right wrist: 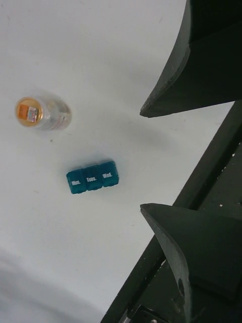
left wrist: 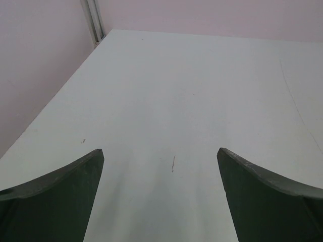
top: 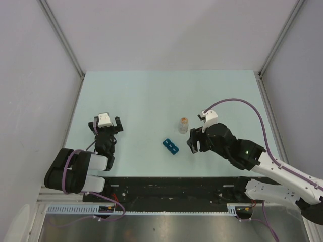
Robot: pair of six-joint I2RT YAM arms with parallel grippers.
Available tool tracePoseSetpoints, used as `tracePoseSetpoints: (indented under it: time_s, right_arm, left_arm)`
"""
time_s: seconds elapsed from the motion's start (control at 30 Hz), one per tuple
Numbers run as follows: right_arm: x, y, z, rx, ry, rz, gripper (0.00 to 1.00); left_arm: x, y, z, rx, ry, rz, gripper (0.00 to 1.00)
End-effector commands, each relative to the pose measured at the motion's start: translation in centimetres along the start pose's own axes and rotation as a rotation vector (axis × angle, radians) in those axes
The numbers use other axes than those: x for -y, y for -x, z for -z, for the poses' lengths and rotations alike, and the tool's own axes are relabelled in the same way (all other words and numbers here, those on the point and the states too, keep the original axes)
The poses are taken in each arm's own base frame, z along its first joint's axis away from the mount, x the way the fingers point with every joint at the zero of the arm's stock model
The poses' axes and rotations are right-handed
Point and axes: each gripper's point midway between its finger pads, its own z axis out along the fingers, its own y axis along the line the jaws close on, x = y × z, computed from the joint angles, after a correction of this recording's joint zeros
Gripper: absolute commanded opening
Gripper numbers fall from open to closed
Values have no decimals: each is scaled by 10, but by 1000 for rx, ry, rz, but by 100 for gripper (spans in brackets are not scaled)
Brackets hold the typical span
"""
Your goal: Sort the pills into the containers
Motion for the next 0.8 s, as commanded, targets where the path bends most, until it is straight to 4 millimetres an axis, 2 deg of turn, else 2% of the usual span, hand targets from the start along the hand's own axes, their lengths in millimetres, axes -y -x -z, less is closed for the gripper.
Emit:
tracePoseSetpoints:
  time_s: [0.0, 0.13, 0.3, 0.37, 0.4, 0.43, 0.47, 0.5, 0.53, 0.63, 0.67, 0.77]
  right_arm:
    - [8, 0, 8, 19, -29, -51, 74]
    - [12, -7, 12, 9, -39, -62, 74]
    - [6, -10, 16, 1, 3, -86, 74]
    - [6, -11, 17, -2, 3, -92, 74]
    - [7, -12, 17, -3, 1, -93, 74]
    - [8, -13, 16, -2, -4, -89, 74]
    - [10, -17, 14, -10, -9, -85, 74]
    - [10, -19, 12, -12, -12, -81, 74]
    - [8, -18, 8, -6, -4, -74, 74]
    - [3, -21, -3, -4, 16, -58, 74]
    - [2, -25, -10, -19, 14, -40, 74]
    - [-7, -30, -30, -22, 49, 12, 75]
  left_arm:
    - [1, 17, -5, 53, -9, -5, 100]
    - [1, 17, -5, 54, -9, -6, 100]
    - [-3, 18, -4, 54, 4, 8, 100]
    - [-6, 38, 3, 99, 36, 7, 100]
    - [-3, 66, -10, 119, 67, 31, 100]
    - [-1, 29, -7, -116, 53, -32, 100]
    - [2, 42, -11, -138, 57, -2, 100]
    - [10, 66, -20, -134, 61, 77, 100]
    - [11, 50, -13, -242, 63, 74, 100]
    - [25, 51, -6, -362, 14, 140, 100]
    - [37, 53, -3, -386, -56, 155, 100]
    - [48, 56, 9, -440, -131, 217, 100]
